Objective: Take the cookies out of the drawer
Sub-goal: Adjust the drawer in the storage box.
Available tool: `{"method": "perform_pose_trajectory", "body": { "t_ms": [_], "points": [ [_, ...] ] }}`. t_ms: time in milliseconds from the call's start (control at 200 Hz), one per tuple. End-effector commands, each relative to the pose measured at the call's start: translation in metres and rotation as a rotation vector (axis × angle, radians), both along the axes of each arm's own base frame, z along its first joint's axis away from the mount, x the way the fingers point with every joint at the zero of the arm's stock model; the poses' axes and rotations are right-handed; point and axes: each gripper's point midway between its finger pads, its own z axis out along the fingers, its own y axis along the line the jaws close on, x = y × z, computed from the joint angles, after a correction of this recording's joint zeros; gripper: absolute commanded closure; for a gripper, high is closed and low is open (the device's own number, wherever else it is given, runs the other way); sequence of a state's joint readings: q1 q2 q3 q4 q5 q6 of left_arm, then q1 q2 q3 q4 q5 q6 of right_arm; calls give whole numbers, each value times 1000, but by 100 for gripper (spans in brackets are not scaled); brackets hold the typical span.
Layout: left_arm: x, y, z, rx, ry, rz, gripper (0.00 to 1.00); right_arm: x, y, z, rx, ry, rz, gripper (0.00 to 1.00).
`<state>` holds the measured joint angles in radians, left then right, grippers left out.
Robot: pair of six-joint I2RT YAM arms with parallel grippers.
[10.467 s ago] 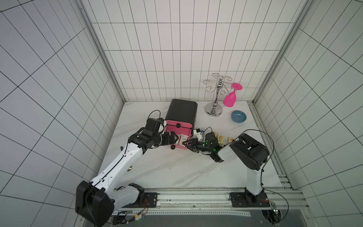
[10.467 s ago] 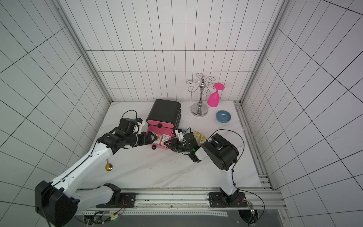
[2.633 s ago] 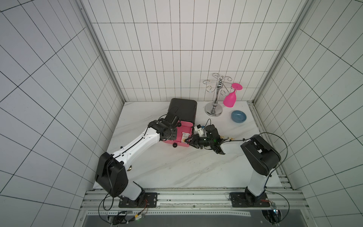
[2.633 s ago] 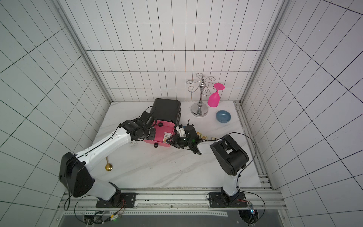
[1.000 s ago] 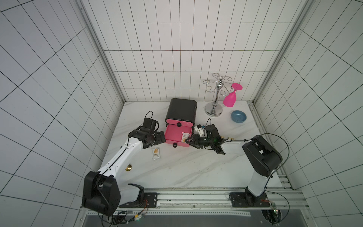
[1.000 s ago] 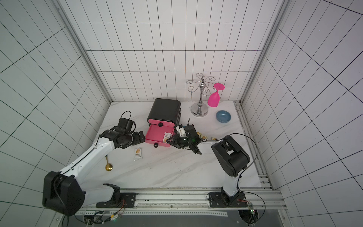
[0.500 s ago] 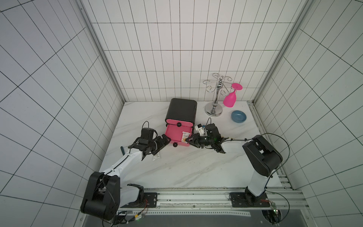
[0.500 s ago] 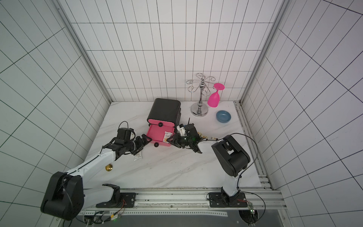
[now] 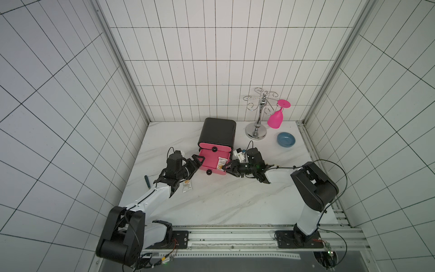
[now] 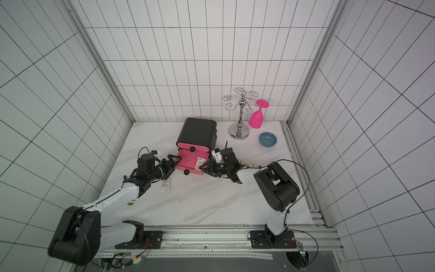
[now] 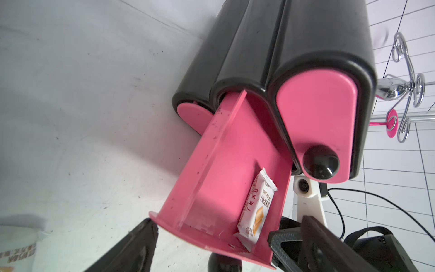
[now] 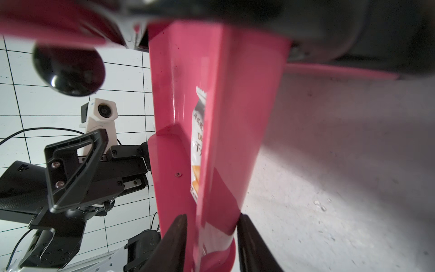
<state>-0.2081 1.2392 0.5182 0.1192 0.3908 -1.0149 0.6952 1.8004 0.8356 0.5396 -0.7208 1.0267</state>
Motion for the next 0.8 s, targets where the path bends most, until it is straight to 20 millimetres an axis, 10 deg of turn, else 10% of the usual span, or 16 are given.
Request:
{"method": "perform_pose_trajectory", "body": {
  "t_ms": [0, 335, 795],
  "points": [
    [9, -3, 1, -36, -39, 3, 2, 10, 10, 35, 75, -77, 19, 61],
    [20, -10, 1, -76, -78, -13, 2, 9, 13, 35, 79, -69, 30, 60],
    [23, -11, -3, -93, -81, -4, 3, -7, -6, 28, -18, -51, 50, 33]
  ]
}}
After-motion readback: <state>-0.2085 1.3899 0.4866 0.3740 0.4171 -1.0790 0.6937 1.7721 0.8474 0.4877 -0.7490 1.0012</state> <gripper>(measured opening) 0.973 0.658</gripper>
